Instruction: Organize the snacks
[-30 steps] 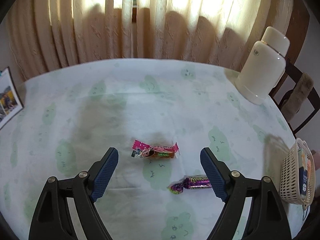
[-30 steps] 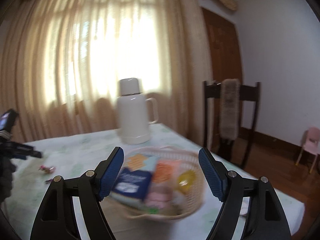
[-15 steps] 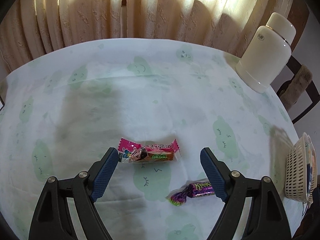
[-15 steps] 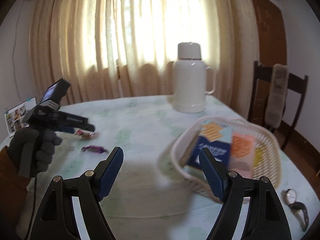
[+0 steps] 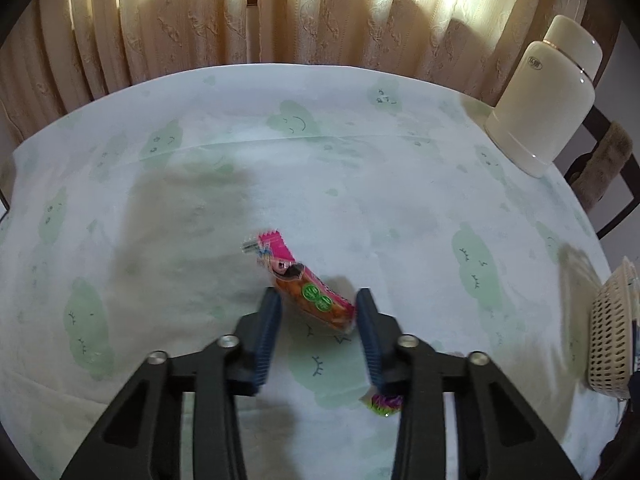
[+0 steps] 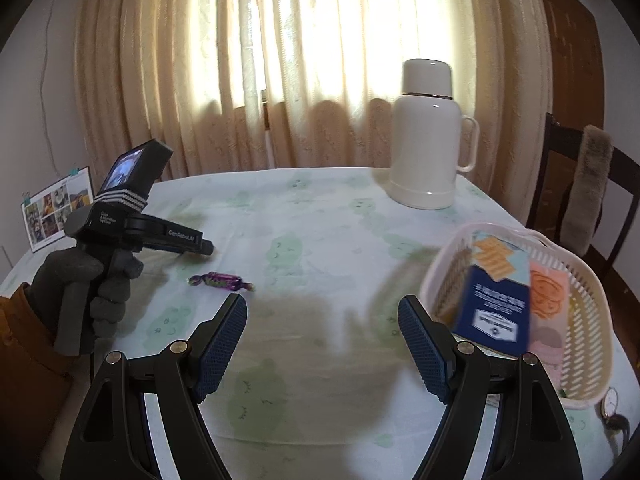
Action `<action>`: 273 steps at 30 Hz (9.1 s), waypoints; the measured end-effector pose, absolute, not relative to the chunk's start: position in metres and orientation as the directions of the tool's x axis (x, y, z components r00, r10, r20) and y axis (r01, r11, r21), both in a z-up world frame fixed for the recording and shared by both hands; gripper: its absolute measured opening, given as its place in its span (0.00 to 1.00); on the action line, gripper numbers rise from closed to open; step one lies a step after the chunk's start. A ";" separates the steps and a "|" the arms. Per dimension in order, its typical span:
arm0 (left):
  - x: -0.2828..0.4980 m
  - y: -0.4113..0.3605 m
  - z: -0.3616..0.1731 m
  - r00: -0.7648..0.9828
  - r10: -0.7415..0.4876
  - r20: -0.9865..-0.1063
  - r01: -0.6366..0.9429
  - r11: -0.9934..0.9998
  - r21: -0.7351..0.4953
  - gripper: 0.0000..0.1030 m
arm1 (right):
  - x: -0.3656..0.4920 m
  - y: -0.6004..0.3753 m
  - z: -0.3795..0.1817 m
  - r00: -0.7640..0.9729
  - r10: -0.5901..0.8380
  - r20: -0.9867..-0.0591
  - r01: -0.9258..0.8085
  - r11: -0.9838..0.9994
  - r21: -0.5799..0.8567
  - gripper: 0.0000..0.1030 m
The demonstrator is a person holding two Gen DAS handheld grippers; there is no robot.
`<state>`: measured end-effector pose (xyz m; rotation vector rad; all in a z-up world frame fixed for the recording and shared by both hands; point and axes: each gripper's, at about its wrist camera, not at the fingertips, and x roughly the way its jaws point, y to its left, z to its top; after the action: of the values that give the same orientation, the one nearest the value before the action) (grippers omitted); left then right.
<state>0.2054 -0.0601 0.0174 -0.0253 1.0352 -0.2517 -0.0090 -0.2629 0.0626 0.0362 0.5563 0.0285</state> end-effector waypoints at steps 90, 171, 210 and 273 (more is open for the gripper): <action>0.141 -0.044 0.147 0.675 -0.346 -0.651 0.237 0.938 -0.252 0.24 | 0.016 -0.290 0.095 0.807 0.089 -0.585 0.019 0.984 0.175 0.16; 0.017 -0.376 0.096 0.306 -0.548 -0.778 0.778 0.615 -0.128 0.59 | -0.107 -0.518 0.053 0.820 -0.310 -0.480 0.489 0.816 0.307 0.42; 0.019 -0.353 0.091 0.476 -0.385 -0.791 0.675 0.737 0.047 0.63 | -0.114 -0.514 0.062 0.836 -0.296 -0.462 0.474 0.814 0.336 0.49; -0.003 -0.273 0.103 0.832 -0.116 -0.542 0.337 0.882 0.328 1.00 | -0.102 -0.398 0.061 0.828 -0.156 -0.538 0.210 0.977 0.040 0.97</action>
<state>-0.0029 -0.2729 0.1032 0.4292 0.5377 -0.2482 -0.1016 -0.3983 0.0606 0.0985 0.5623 -0.1948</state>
